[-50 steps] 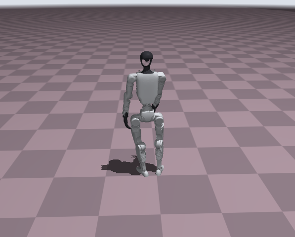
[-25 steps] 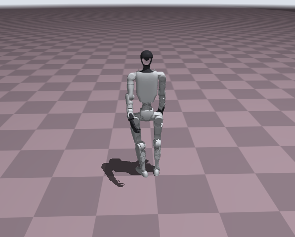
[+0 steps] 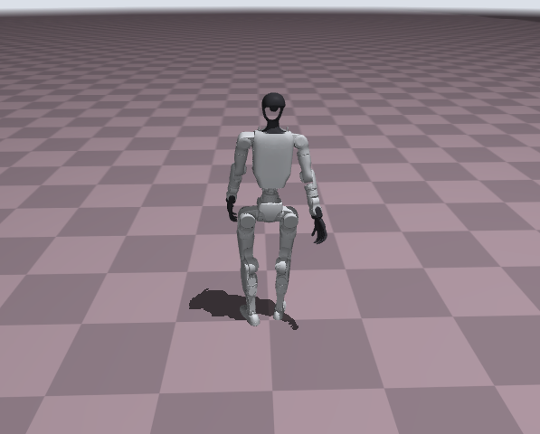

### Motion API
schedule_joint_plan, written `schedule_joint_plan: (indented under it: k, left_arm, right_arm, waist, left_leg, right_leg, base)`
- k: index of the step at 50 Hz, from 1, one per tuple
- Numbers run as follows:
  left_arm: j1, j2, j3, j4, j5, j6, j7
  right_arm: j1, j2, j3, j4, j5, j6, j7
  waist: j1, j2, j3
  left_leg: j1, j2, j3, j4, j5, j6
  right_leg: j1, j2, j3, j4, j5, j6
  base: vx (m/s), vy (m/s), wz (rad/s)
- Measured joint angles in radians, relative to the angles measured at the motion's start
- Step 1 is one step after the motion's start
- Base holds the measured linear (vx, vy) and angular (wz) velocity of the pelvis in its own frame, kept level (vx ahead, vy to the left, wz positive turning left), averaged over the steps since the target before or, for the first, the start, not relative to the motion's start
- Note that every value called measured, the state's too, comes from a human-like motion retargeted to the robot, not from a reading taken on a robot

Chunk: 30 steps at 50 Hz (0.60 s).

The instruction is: Upper body actions

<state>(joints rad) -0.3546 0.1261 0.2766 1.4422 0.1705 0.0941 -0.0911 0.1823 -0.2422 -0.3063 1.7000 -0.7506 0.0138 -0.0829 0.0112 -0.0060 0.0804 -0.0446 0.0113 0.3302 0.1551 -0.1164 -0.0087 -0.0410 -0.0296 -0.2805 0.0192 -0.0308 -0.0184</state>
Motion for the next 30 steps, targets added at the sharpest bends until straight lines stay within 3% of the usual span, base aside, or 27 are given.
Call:
schedule_joint_plan:
  k: [7, 15, 25, 30]
  left_arm:
    - [-0.066, 0.021, 0.023, -0.078, 0.011, 0.016, 0.015]
    - [0.256, -0.030, -0.008, 0.128, 0.023, 0.068, -0.034]
    - [0.809, -0.064, 0.252, 0.258, 0.084, 0.278, -0.250]
    - [0.900, -0.048, 0.320, 0.258, 0.010, 0.263, -0.167]
  right_arm:
    - [-0.029, 0.013, 0.022, 0.000, 0.131, 0.007, 0.053]
    - [-0.256, 0.071, 0.126, 0.000, 0.222, 0.059, 0.076]
    - [-0.741, 0.235, 0.051, -0.210, 0.239, -0.070, 0.458]
    - [-0.844, 0.242, 0.118, -0.257, 0.137, -0.156, 0.479]
  waist:
    - [-0.025, 0.022, -0.010]
    - [0.005, 0.049, -0.029]
    - [0.092, 0.067, -0.001]
    - [0.093, 0.041, -0.002]
  left_leg:
    - [0.015, 0.003, 0.007, -0.076, 0.057, -0.007]
    - [0.031, -0.011, -0.023, -0.071, 0.047, 0.007]
    - [0.069, -0.005, 0.029, -0.070, 0.029, 0.004]
    - [0.067, -0.008, 0.040, -0.076, 0.028, 0.001]
  right_leg:
    - [0.006, 0.009, -0.029, 0.006, -0.012, -0.002]
    - [0.030, 0.010, -0.015, 0.014, -0.034, -0.002]
    - [0.007, 0.023, 0.068, 0.053, -0.039, -0.008]
    - [0.005, 0.016, 0.050, 0.043, -0.032, -0.006]
  base:
    - [0.00, 0.02, 0.09]
    - [0.08, 0.09, 0.19]
    - [-0.03, 0.05, -0.29]
    - [-0.01, -0.06, 0.12]
